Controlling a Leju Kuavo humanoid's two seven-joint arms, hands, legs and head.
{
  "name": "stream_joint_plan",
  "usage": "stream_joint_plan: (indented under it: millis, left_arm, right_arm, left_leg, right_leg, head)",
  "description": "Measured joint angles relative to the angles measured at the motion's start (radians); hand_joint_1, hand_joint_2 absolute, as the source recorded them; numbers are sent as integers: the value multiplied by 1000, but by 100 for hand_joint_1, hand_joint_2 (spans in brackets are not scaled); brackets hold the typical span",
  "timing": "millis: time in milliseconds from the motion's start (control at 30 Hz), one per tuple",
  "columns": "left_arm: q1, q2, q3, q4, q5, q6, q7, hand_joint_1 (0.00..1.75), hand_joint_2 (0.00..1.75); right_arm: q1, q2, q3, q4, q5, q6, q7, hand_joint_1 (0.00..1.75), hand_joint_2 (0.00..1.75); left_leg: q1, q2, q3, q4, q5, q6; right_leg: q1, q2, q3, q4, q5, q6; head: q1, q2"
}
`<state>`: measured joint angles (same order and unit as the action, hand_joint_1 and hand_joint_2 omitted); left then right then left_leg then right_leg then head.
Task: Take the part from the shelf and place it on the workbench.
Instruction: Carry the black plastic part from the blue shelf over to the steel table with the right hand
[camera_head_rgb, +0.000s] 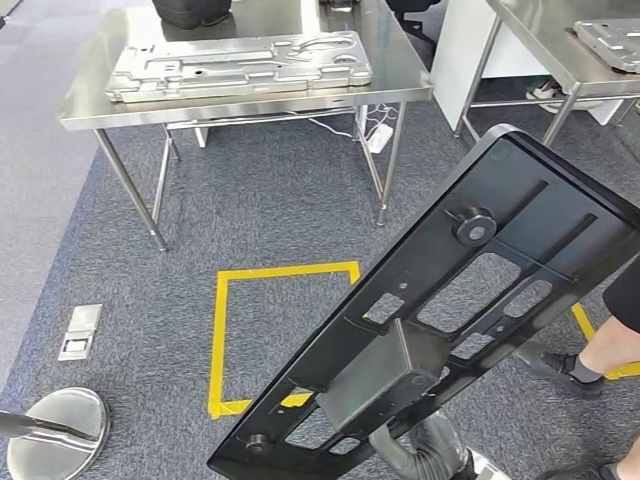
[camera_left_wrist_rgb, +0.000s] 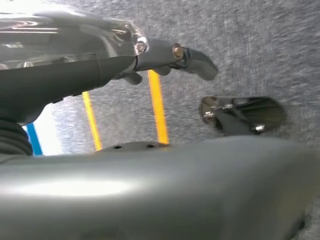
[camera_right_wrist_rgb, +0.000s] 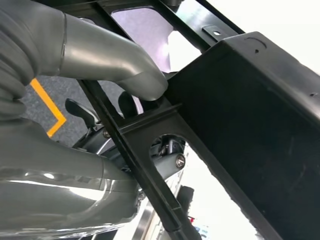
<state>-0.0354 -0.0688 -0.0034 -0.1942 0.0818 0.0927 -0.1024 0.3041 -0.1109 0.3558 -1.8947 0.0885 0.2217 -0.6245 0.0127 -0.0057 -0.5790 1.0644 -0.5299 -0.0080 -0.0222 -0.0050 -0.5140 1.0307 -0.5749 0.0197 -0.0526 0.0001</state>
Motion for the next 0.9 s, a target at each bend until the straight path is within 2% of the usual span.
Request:
stream_joint_plan:
  millis: [100, 167, 200, 267, 300, 333, 367, 433, 467, 500, 567, 633, 667, 700, 767, 800, 833, 867, 900]
  left_arm:
    - [1, 1, 0, 0, -1, 0, 2, 0, 175]
    - [1, 1, 0, 0, -3, 0, 5, 0, 175]
    - [1, 1, 0, 0, -5, 0, 7, 0, 175]
    - [1, 1, 0, 0, -11, -2, 10, 0, 175]
    - [2, 1, 0, 0, -14, -3, 11, 0, 175]
    - [2, 1, 0, 0, -17, -4, 12, 0, 175]
    - [2, 1, 0, 0, -19, -5, 12, 0, 175]
    - [2, 1, 0, 0, -22, -7, 11, 0, 175]
    - [1, 1, 0, 0, -22, -8, 10, 0, 175]
    - [0, 1, 0, 0, -22, -9, 9, 0, 175]
    - [-4, 1, 0, 0, -24, -11, 6, 0, 175]
    - [-6, 1, 0, 0, -26, -12, 1, 0, 175]
    - [-8, 1, 0, 0, -27, -12, -1, 0, 175]
    - [-9, 2, 0, 0, -28, -12, -2, 0, 175]
    - [-7, 2, 0, 0, -30, -11, -2, 0, 175]
    - [-6, 2, 0, 0, -31, -11, -2, 0, 175]
    - [-3, 3, 0, 0, -32, -11, -2, 0, 175]
    - [-2, 4, 0, 0, -32, -11, -2, 0, 175]
    - [-1, 6, 0, 0, -33, -13, -2, 0, 175]
  right_arm:
    - [7, -2, 3, -5, 1, -8, 3, 175, 175]
    - [13, -7, 4, -10, -1, -20, 6, 175, 175]
    - [17, -10, 4, -11, -2, -26, 7, 175, 175]
    - [27, -17, 6, -12, -4, -40, 7, 175, 175]
    - [33, -20, 7, -12, -5, -46, 8, 175, 175]
    - [37, -24, 8, -12, -5, -51, 8, 175, 175]
    - [41, -27, 9, -12, -6, -55, 8, 175, 175]
    - [44, -31, 11, -14, -7, -61, 8, 175, 175]
    - [45, -32, 11, -15, -8, -63, 8, 175, 175]
    - [45, -33, 13, -17, -9, -64, 9, 175, 175]
    - [47, -34, 16, -20, -12, -68, 9, 175, 175]
    - [47, -35, 22, -21, -16, -71, 9, 175, 175]
    - [47, -35, 24, -22, -17, -72, 9, 175, 175]
    - [47, -35, 26, -22, -18, -73, 9, 175, 175]
    - [47, -35, 28, -22, -19, -75, 9, 175, 175]
    - [47, -35, 29, -22, -19, -76, 9, 175, 175]
    - [46, -35, 30, -22, -19, -76, 9, 175, 175]
    - [44, -34, 32, -21, -18, -76, 11, 175, 175]
    - [39, -33, 35, -20, -18, -75, 15, 175, 175]
  left_leg:
    - [-4, 0, 5, -10, -6, 21]
    - [0, 1, 12, -18, -4, 37]
    - [1, 2, 15, -20, -4, 43]
    - [-1, 2, 19, -21, -9, 50]
    - [-3, 2, 21, -21, -11, 52]
    - [-4, 2, 25, -21, -14, 53]
    - [-5, 1, 30, -21, -17, 52]
    - [-6, 0, 43, -21, -26, 47]
    - [-7, 0, 48, -21, -30, 42]
    - [-7, 0, 52, -21, -34, 37]
    - [-6, 1, 56, -26, -37, 26]
    - [-5, 1, 58, -22, -43, 14]
    - [-4, 1, 51, -2, -55, 8]
    - [-3, 2, 32, 38, -77, 3]
    - [0, 2, -35, 161, -131, -6]
    - [1, 2, -68, 216, -146, -10]
    - [2, 2, -87, 242, -142, -11]
    - [2, 2, -89, 229, -118, -12]
    - [3, 2, -72, 180, -79, -11]
  right_leg:
    - [-2, 1, 8, -8, -4, 18]
    - [-3, 1, -6, 32, -31, 26]
    - [-3, 1, -31, 84, -58, 27]
    - [-2, 2, -105, 220, -113, 29]
    - [-2, 2, -134, 264, -119, 29]
    - [-1, 2, -145, 271, -105, 27]
    - [0, 2, -138, 239, -73, 25]
    - [4, 2, -84, 107, 4, 16]
    - [8, 2, -59, 51, 26, 11]
    - [11, 2, -44, 16, 35, 7]
    - [17, 3, -39, 2, 32, -1]
    - [12, 4, -35, -4, 35, -11]
    - [8, 2, -32, -8, 35, -16]
    - [4, 1, -29, -11, 35, -21]
    - [3, -2, -24, -11, 30, -26]
    - [3, -2, -22, -11, 27, -26]
    - [3, -2, -18, -11, 23, -25]
    - [2, -1, -12, -11, 19, -24]
    - [2, -1, -5, -11, 14, -22]
  head:
    - [1, 0]
    - [1, 0]
    - [1, 0]
    - [2, 0]
    - [2, 0]
    - [2, 0]
    - [2, 0]
    - [2, 0]
    - [2, 0]
    - [2, 0]
    - [2, 0]
    - [1, 0]
    - [1, 0]
    - [1, 0]
    - [1, 0]
    - [1, 0]
    - [1, 0]
    - [1, 0]
    - [1, 0]
